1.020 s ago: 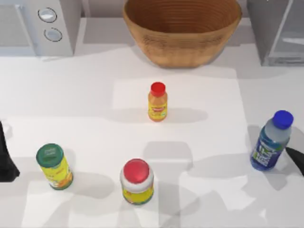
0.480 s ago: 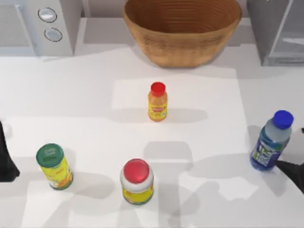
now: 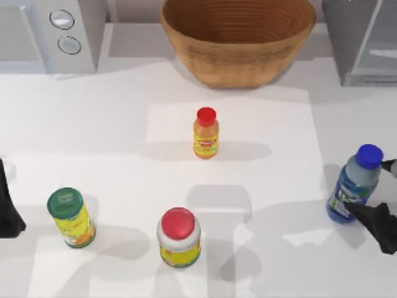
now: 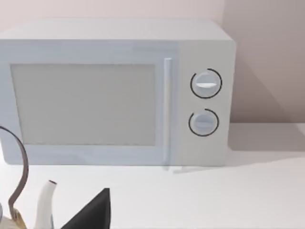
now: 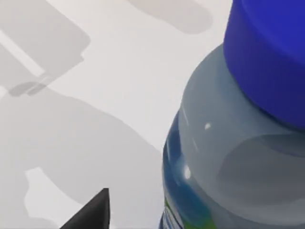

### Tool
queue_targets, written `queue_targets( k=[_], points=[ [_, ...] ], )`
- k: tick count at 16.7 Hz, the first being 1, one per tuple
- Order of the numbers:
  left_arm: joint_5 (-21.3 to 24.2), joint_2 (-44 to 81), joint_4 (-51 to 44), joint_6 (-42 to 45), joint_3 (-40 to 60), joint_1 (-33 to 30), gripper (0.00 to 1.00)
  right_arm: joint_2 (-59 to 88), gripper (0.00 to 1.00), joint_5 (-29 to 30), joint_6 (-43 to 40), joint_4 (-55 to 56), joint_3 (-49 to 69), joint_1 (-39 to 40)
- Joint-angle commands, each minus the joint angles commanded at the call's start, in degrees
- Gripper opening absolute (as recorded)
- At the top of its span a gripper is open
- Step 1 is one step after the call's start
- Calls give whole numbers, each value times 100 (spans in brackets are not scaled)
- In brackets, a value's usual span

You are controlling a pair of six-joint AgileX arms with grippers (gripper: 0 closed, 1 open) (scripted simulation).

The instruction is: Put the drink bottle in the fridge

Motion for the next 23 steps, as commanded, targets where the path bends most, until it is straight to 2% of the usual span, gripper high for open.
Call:
queue_targets(
  k=[5,10,23],
  points=[
    [0,0,0,0,0,0,100,988,100,387,439,1230,7,513],
    [0,0,0,0,0,0,100,1073,100,433,485,1322,8,569],
    [0,0,0,0,0,0,100,1073,3,433,485,1322,8,569]
  ],
)
